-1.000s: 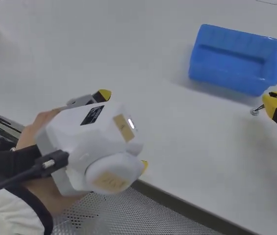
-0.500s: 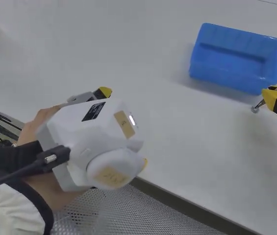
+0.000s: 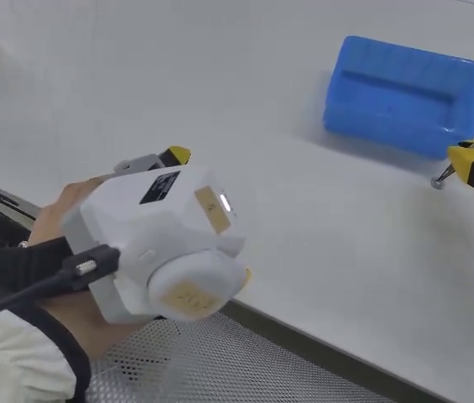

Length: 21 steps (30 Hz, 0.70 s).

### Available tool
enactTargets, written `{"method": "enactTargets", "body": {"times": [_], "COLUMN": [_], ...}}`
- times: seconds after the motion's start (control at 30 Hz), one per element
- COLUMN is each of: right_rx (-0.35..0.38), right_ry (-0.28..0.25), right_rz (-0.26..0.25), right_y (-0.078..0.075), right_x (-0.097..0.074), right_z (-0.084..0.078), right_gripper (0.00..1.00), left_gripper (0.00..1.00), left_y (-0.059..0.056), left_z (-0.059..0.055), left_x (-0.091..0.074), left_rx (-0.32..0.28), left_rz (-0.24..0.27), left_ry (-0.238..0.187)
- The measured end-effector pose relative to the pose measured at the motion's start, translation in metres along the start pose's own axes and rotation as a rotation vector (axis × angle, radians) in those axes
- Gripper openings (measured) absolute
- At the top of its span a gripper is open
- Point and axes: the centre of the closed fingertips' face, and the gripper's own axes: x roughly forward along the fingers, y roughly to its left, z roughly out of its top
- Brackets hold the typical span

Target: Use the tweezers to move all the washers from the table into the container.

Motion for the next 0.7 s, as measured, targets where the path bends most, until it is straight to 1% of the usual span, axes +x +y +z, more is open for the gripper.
{"method": "enactTargets", "body": {"times": [0.1,0.23,0.33,0.43,0.63,0.7], "right_rx": [0.036,0.026,0.073,0.109,0.087,0.103], "right_ry": [-0.005,-0.012,-0.027,-0.04,-0.034,-0.031], "right_rz": [0.007,0.008,-0.012,-0.015,-0.009,-0.009], "right_y": [-0.001,0.0006,-0.0034,-0.0041,-0.0002,0.0002], "right_x": [0.0007,-0.0018,-0.0039,-0.0053,-0.0049,-0.0051], "right_z": [-0.0001,-0.0012,-0.0021,-0.0022,-0.0011,-0.0013], "right_gripper": [0.03,0.02,0.01,0.01,0.01,0.01], "left_gripper": [0.84,0.84,0.84,0.84,0.83,0.83], "left_y": [0.0002,0.0003,0.0004,0.0002,0.001,0.0015], "left_z": [-0.0005,-0.0006,-0.0007,-0.0003,-0.0003,-0.0002], "left_x": [0.0,0.0,-0.0002,-0.0004,-0.0007,-0.001], "left_rx": [0.001,0.001,0.002,-0.001,-0.003,-0.003], "left_rz": [0.001,0.001,0.003,0.003,0.009,0.012], "left_ry": [0.002,0.003,0.003,0.001,0.001,0.0]}}
